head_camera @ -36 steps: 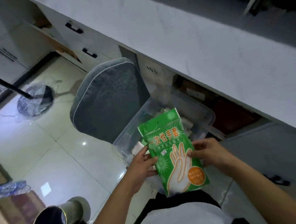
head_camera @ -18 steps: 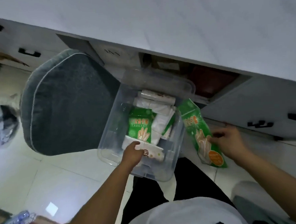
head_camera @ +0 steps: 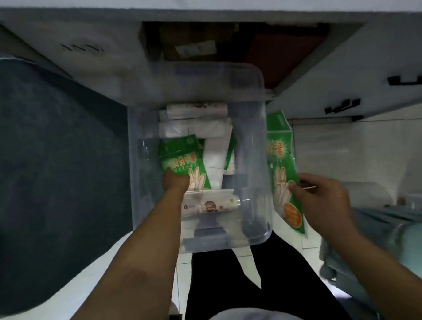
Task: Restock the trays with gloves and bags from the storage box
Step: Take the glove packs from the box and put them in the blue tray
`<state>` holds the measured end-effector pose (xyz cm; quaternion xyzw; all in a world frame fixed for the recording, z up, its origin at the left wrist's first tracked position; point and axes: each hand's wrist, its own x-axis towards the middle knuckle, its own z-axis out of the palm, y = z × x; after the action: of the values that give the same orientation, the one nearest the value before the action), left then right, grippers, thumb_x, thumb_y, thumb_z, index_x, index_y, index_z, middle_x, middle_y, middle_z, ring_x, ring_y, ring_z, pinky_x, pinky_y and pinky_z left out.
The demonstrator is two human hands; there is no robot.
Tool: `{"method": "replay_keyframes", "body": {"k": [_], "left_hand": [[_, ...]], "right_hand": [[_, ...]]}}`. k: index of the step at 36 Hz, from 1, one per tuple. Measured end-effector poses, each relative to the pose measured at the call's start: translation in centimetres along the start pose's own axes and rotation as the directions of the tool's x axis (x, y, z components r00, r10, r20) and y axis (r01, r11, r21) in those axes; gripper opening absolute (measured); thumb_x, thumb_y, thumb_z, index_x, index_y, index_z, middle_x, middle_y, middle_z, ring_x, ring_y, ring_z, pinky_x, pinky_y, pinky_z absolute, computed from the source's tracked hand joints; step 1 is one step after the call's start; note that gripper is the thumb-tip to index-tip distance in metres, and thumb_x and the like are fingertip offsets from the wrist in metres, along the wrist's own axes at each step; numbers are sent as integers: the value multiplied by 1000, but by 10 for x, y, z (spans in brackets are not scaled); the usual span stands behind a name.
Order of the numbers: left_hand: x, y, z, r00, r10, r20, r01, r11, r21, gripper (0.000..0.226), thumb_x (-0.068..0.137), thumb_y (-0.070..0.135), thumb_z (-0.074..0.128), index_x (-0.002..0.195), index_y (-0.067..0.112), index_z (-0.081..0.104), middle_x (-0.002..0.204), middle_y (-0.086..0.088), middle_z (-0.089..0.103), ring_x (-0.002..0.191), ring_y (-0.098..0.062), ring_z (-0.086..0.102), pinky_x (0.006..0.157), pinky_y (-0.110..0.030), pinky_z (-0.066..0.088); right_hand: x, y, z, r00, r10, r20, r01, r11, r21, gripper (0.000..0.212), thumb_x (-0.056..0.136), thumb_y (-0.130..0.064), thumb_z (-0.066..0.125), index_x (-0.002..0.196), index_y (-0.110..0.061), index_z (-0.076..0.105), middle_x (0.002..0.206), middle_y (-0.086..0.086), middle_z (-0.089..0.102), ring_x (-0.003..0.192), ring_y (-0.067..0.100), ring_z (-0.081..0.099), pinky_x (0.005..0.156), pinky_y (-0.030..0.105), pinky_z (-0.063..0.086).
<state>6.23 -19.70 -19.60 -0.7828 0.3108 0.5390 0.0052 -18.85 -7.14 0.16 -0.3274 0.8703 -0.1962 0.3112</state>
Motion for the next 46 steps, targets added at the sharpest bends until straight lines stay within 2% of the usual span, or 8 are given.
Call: {"method": "replay_keyframes", "body": {"k": [8,15,18,22,30,33,40,46], "left_hand": [[33,14,13,976,-219,20,217,949,-230,67,83,5,68,143,4,37,137,-17,54,120,-34,58,101,-45,51],[50,15,17,959,-283,-35,271,943,-196,58,85,2,65,137,0,41,134,-21,56,116,-36,61,95,-51,54],[50,17,19,975,-197,-104,186,977,-104,40,89,2,59,128,-4,55,129,-22,61,112,-35,64,95,-48,55],[36,23,27,989,-60,-138,58,998,-17,30,95,0,52,124,-4,61,125,-19,63,105,-30,62,81,-30,48],[-17,18,10,964,190,-186,-212,971,-109,28,92,1,60,118,3,69,113,-18,70,98,-32,65,79,-34,51],[-52,30,-7,906,343,-248,-386,910,-152,16,90,-1,62,100,9,69,96,-10,68,89,-21,59,61,-12,44],[-162,66,-56,742,616,-263,-670,695,-262,17,91,0,65,107,-2,68,90,-7,69,71,0,63,63,-8,50],[-253,87,-71,696,697,-173,-675,553,-489,21,90,-2,66,97,18,70,83,9,78,78,-6,73,64,-19,56]], "right_hand": [[-8,-4,-3,986,168,5,-167,973,160,19,85,-11,73,103,-15,76,85,-1,76,78,18,73,79,44,60],[-12,0,-16,975,220,-1,-215,952,219,20,87,-9,70,104,-16,77,84,-1,76,72,12,73,52,24,56],[-17,2,-21,973,232,4,-226,941,252,20,87,-5,69,102,-14,77,86,3,76,78,20,73,71,39,60],[-27,8,-31,972,234,-29,-216,933,288,21,86,-3,69,94,-21,76,80,-9,73,75,17,72,69,34,58],[-41,28,-59,975,221,-25,-199,917,347,32,87,-8,70,81,-40,73,76,-9,76,71,13,74,67,39,60],[-42,35,-75,982,185,-35,-160,918,363,35,86,-9,71,78,-43,73,74,-18,75,67,6,72,60,28,60],[-37,44,-117,990,126,-55,-87,883,460,27,82,-1,73,96,-24,75,80,4,74,79,33,72,78,57,58],[-32,53,-174,998,56,-6,-45,855,517,20,84,-5,72,103,-8,74,79,0,73,66,15,69,57,31,56]]}}
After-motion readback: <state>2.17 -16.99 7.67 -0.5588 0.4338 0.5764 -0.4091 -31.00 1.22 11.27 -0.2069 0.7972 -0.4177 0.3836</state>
